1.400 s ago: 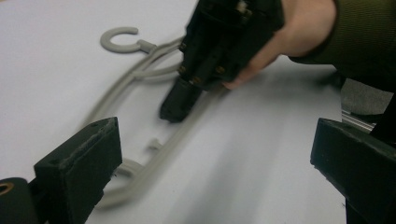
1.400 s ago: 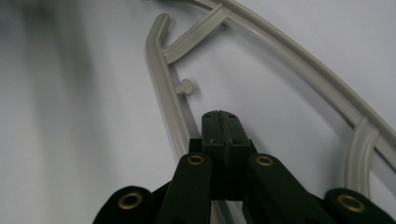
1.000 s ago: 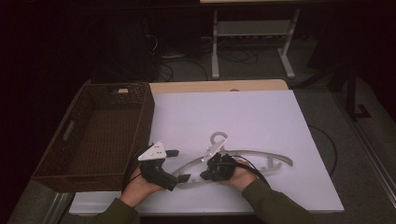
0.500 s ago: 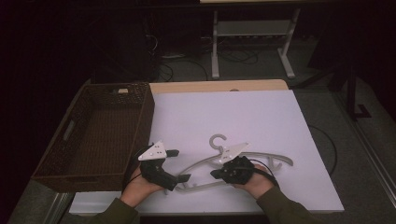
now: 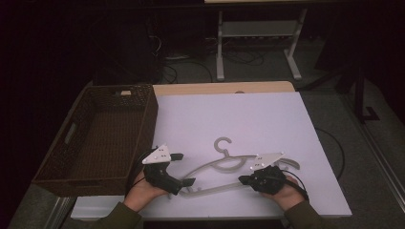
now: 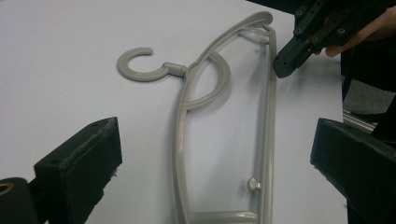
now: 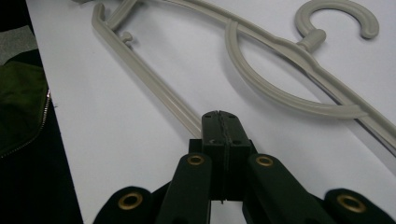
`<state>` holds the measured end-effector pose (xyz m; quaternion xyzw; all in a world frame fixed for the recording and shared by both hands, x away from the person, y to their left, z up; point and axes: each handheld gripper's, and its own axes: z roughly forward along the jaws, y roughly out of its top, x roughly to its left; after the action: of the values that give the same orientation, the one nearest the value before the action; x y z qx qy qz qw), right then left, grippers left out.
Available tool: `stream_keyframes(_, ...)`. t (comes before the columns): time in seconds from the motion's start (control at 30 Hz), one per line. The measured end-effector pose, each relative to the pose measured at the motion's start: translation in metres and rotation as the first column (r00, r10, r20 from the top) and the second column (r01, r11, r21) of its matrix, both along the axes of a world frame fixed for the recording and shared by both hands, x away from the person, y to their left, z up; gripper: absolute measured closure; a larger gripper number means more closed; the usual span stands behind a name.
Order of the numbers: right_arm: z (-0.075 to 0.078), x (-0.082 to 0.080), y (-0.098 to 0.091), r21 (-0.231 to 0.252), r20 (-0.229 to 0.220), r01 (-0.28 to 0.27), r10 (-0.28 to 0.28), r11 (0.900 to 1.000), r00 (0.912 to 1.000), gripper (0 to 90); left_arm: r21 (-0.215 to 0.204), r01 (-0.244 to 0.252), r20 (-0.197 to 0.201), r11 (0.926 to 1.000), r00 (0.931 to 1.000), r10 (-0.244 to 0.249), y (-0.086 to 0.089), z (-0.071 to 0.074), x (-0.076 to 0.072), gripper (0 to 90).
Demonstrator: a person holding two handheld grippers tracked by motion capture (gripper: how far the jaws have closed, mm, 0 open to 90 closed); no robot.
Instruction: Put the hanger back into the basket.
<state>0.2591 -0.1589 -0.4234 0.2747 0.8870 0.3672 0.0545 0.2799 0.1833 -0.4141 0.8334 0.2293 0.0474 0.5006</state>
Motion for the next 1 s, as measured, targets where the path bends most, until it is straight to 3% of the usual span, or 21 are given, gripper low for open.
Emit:
stream_keyframes(0.33, -0.005, 0.002, 0.001, -0.026, -0.008, 0.009, -0.009, 0.9996, 0.9999, 89.4, 0.003, 0.0, 0.0, 1.0, 1.0, 0.0, 0.0, 0.0, 0.0, 1.5)
stream_keyframes(0.63, -0.012, 0.002, 0.007, -0.101, -0.017, 0.006, -0.007, 0.9949, 0.9998, 89.4, 0.007, 0.0, -0.003, 1.0, 1.0, 0.0, 0.0, 0.0, 0.0, 1.5)
stream_keyframes(0.9, -0.012, 0.002, 0.008, -0.104, -0.019, 0.007, -0.009, 0.9945, 0.9998, 89.5, 0.021, -0.006, -0.011, 0.9998, 0.9999, 0.007, -0.003, -0.001, 0.002, 1.5)
stream_keyframes(1.0, -0.013, 0.002, 0.008, -0.102, -0.019, 0.011, -0.013, 0.9947, 0.9997, 89.5, 0.044, -0.004, -0.022, 0.999, 0.9997, 0.005, -0.008, 0.0, 0.008, 1.5)
